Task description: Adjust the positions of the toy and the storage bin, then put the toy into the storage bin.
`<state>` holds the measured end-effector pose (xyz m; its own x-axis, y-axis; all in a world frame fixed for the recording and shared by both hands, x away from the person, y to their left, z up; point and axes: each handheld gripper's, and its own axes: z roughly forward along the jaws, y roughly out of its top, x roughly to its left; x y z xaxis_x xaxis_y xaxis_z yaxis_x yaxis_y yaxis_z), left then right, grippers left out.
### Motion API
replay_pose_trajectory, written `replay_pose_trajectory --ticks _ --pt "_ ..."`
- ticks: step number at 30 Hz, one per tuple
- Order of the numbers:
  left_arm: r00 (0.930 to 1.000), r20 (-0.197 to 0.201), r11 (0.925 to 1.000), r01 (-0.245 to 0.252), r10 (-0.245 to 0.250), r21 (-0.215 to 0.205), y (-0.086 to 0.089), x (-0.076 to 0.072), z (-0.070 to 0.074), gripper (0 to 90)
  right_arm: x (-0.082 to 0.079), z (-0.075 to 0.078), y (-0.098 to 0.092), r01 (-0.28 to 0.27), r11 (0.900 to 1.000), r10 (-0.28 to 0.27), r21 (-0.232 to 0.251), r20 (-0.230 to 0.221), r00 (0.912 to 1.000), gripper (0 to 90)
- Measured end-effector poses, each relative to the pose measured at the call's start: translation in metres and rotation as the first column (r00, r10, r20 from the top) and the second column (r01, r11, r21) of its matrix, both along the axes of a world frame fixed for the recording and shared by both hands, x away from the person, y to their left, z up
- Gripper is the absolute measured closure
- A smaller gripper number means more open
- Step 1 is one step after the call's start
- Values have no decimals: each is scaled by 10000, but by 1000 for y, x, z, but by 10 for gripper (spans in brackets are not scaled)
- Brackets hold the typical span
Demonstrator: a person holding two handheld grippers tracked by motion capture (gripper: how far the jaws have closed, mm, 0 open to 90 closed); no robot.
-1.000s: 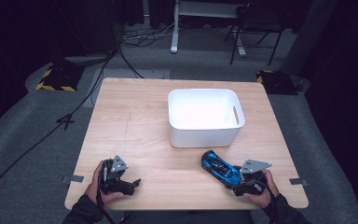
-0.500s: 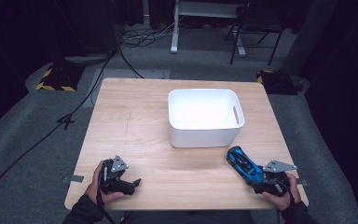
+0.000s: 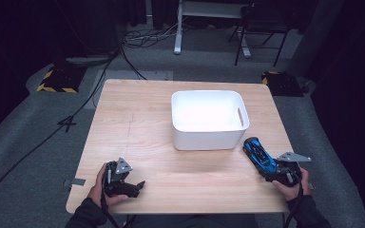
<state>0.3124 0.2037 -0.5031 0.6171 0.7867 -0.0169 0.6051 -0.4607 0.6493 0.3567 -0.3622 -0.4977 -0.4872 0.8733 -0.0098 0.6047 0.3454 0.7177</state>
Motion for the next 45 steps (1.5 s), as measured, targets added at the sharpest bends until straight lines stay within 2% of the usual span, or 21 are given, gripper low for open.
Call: replay_pose_trajectory --ticks 4,6,12,15,18,25,27,29,30,36,39,45 --pt "9999 -63 9999 157 -157 -19 -6 2 0 6 11 0 -3 112 9999 -112 73 14 9999 261" --pt "9997 17 9997 227 -227 22 -7 3 0 6 14 -2 -5 85 9999 -87 110 180 9998 255" --pt "9997 36 9997 241 -241 21 -7 3 0 6 11 -4 -5 234 9995 -242 226 392 9989 248" --pt "9994 -115 9995 316 -317 -69 -8 4 0 6 11 -5 -3 374 9990 -383 246 407 9984 249" --pt "9993 1 9993 386 -386 21 -7 5 0 6 12 -5 -6 87 9996 -97 271 356 9993 251" --pt "9992 -9 9992 401 -401 14 -7 5 0 6 13 -5 -6 2 9996 -13 273 387 9992 239" --pt "9992 -98 9991 397 -399 -138 -7 4 -1 7 14 -5 -6 -51 9997 43 224 369 9993 220" --pt "9994 31 9994 353 -352 -28 -6 3 0 7 15 -5 -6 -91 9998 84 192 378 9992 202" --pt "9992 -31 9992 392 -393 -83 -6 3 -1 6 15 -5 -6 -52 9999 47 153 351 9994 193" --pt "9990 -4 9989 452 -452 -99 -5 3 -1 6 15 -5 -6 61 9998 -68 195 358 9993 195" --pt "9988 -15 9987 492 -493 -94 -5 4 -1 6 14 -5 -6 -57 9997 48 238 382 9993 240" --pt "9986 19 9986 523 -523 -46 -5 4 -1 6 14 -5 -7 -100 9996 89 273 407 9991 244"
